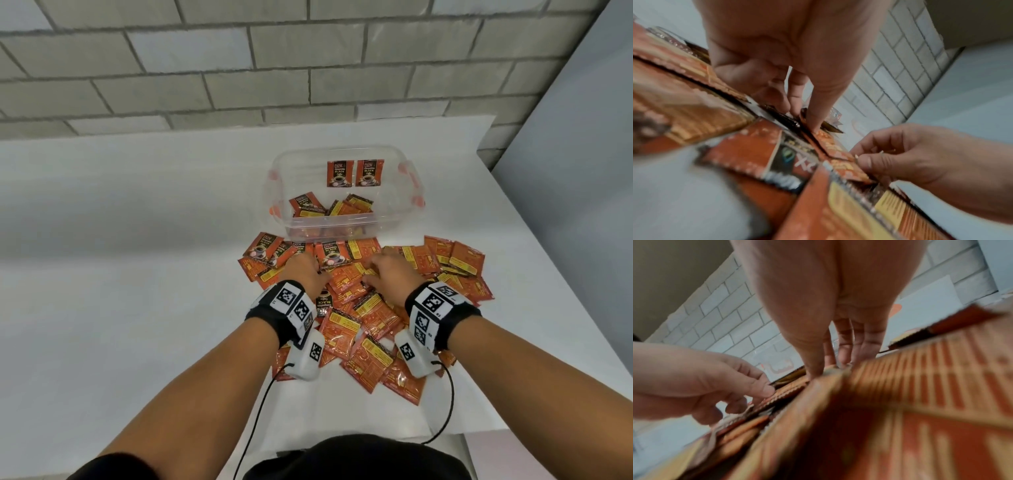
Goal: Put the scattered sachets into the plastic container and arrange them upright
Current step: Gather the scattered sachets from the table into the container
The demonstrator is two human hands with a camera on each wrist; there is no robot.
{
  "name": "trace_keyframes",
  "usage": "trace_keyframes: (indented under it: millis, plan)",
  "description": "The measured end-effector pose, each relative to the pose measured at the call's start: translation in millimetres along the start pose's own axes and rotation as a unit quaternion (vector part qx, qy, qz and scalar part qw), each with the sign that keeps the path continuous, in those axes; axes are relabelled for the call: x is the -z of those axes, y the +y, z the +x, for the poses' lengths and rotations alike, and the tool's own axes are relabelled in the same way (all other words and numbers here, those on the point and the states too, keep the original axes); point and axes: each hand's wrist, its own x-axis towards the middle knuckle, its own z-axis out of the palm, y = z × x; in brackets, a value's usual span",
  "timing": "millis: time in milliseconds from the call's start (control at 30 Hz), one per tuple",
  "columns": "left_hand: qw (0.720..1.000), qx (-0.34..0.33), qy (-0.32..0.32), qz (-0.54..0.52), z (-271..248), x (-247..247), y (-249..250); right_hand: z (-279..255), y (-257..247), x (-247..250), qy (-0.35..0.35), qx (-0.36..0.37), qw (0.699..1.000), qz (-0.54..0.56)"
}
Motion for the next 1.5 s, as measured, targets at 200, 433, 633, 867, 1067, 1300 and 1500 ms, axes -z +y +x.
trace_keyframes:
  millis: [200, 433, 633, 867, 1067, 1300, 1500]
  plan:
    - [0.994, -0.005, 0.000, -0.108, 1.7, 14.8, -10.2, -5.1, 7.8, 11.9, -0.042, 0.073, 0.995, -0.056]
    - [0.966, 0.031, -0.004, -0.255, -2.9, 17.5, -15.7, -2.7, 9.9, 19.2, -0.039, 0.096, 0.988, -0.118]
    - [0.975, -0.010, 0.018, -0.223, -15.3, 19.7, -14.1, 5.5, 12.4, 20.2, -0.068, 0.120, 0.980, -0.144]
    - [0.985, -0.067, -0.014, -0.159, -33.9, 17.9, -16.0, -17.8, -0.1, 24.5, -0.034, 0.112, 0.988, -0.105]
    - [0.982, -0.110, -0.150, 0.023, -54.2, -5.6, -19.7, -33.4, 2.8, -1.5, -0.093, 0.082, 0.975, -0.183]
    - [0.979, -0.149, -0.123, 0.062, -56.4, -19.7, -17.3, -33.3, -0.6, 11.7, -0.035, 0.066, 0.995, -0.061]
    - [0.986, -0.111, -0.116, 0.056, -53.9, -20.5, -9.7, -53.9, -3.0, 28.0, -0.095, 0.047, 0.993, 0.050]
